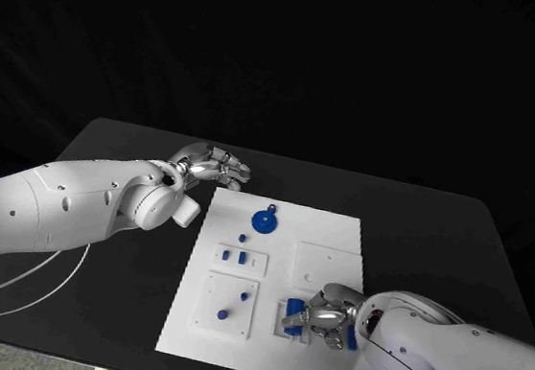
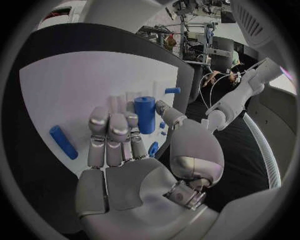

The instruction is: Assemble the parts on the task board

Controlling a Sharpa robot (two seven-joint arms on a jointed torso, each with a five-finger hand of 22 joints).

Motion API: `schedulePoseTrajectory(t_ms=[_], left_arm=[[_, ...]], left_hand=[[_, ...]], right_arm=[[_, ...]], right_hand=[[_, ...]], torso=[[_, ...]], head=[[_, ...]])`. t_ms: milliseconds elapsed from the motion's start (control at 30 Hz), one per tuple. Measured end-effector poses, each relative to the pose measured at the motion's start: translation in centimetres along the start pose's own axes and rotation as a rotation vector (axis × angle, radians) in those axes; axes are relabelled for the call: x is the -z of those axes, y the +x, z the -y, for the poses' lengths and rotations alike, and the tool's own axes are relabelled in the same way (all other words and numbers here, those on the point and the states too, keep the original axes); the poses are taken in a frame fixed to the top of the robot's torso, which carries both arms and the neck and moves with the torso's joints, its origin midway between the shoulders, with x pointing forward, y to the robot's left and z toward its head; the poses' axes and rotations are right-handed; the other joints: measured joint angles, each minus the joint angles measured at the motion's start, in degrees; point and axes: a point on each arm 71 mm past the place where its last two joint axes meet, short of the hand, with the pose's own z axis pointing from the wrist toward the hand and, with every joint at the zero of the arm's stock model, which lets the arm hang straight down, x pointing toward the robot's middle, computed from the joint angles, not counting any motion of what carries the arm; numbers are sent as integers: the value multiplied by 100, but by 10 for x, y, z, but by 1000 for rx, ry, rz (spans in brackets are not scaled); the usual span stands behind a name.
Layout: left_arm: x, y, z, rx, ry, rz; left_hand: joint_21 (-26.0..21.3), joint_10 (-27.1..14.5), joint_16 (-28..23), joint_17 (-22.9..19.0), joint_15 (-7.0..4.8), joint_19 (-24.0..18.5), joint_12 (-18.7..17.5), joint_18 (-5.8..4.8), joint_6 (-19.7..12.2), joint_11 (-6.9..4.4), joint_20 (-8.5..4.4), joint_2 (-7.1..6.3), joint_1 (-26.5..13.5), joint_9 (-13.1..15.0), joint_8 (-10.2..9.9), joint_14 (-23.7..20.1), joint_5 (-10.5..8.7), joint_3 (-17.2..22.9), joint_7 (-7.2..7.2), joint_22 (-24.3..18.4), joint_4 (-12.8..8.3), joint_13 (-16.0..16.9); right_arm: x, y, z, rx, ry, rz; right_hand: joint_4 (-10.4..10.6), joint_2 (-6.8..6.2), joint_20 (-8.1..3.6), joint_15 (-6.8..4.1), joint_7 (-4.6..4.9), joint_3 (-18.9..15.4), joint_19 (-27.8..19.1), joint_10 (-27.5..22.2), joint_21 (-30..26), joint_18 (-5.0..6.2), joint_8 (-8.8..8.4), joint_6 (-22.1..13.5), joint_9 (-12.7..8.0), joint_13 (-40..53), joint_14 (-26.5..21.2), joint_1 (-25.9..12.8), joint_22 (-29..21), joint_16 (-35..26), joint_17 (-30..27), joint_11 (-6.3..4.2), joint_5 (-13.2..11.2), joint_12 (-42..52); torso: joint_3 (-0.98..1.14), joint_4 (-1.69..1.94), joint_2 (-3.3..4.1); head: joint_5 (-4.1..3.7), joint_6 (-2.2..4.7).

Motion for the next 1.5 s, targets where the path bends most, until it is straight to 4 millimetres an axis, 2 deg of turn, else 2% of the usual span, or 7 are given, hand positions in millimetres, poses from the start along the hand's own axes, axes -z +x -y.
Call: schedulePoseTrajectory(t_ms=[533, 700, 833, 967, 1067, 1233, 1500], left_arm=[[0, 0, 0, 0, -1, -1], [0, 0, 0, 1, -1, -2], [0, 0, 0, 1, -1, -2], [0, 0, 0, 0, -1, -2], [0, -1, 0, 0, -2, -1], [0, -1, 0, 0, -2, -1], [0, -1, 0, 0, -2, 0]], left_hand=[[0, 0, 0, 5, 0, 0, 0, 0, 0, 0, 0, 0, 0, -5, 0, 0, 0, -16, 0, 5, -16, -5], [0, 0, -23, 7, 0, 0, 0, 0, 0, 0, 0, -3, 3, -5, 0, 0, 0, -29, 0, 4, -2, -5], [-2, 0, -23, 10, 0, 0, 0, 0, 0, 0, 0, -3, 3, -5, 0, 0, 0, -29, 0, 4, -2, -5], [-23, 0, -23, 10, 0, 0, 0, 0, 0, 0, 0, -3, 3, -5, 0, 0, 0, -29, 0, 4, -3, -4], [-22, 0, -23, 15, 0, 0, 0, 0, 0, 0, 0, -3, 3, -10, 0, 0, 0, -29, 0, 4, -3, -4], [-22, 0, -22, 16, 0, 0, 0, 0, 0, 0, 0, -3, 3, -10, 0, 0, 0, -29, 0, 3, -3, -10], [-22, 0, -22, 21, 0, 0, 0, 0, 0, 0, 0, -3, 3, -9, 0, 0, 0, -28, 0, 9, -3, -9]], right_arm=[[-1, 2, -1, 21, 3, -14], [-1, 2, -1, 23, 4, -12], [-2, 2, -2, 25, 5, -10], [-2, 2, -2, 28, 5, -11], [-2, 1, -2, 30, 4, -12], [-1, 1, -2, 34, 3, -12], [0, 2, -1, 35, -9, -15]], right_hand=[[1, -36, 1, 2, 4, -2, -1, 0, 0, 0, -2, 4, 4, 7, 2, -83, 0, 1, -1, 0, 0, -9], [10, -148, 2, 11, 12, -159, -1, 0, 0, 1, -31, 7, 9, 19, 10, -244, 0, -22, 6, 0, 1, -14], [2, -306, 2, 12, 57, -432, -1, -21, 0, 0, -53, -39, 13, 34, 12, -464, 0, -48, 14, 22, 1, -51], [-69, -372, 0, 12, 60, -614, -5, -54, 0, 0, -103, -128, 15, 46, 12, -529, 0, -48, 28, 31, 1, -53], [-260, -297, -23, 27, 86, -865, -63, -105, -25, 0, -135, -178, 15, 65, -11, -605, 0, -74, 56, 41, 1, -54], [-768, 26, -54, 8, 89, -1373, -114, -128, -69, -2, -140, -197, 16, 95, -30, -731, 0, -111, 98, 59, 79, -89], [-1027, 143, -61, 9, 84, -1500, -127, -136, -73, -2, -222, -214, 15, 99, -31, -705, 0, -135, 114, 51, 135, -90]], torso=[[3, -5, 0], [2, -6, 0], [1, -5, -1], [1, -4, -1], [1, -4, -2], [1, -5, -1], [3, -5, -1]], head=[[27, -10], [31, -20], [32, -24], [34, -27], [40, -34], [49, -40], [46, -38]])
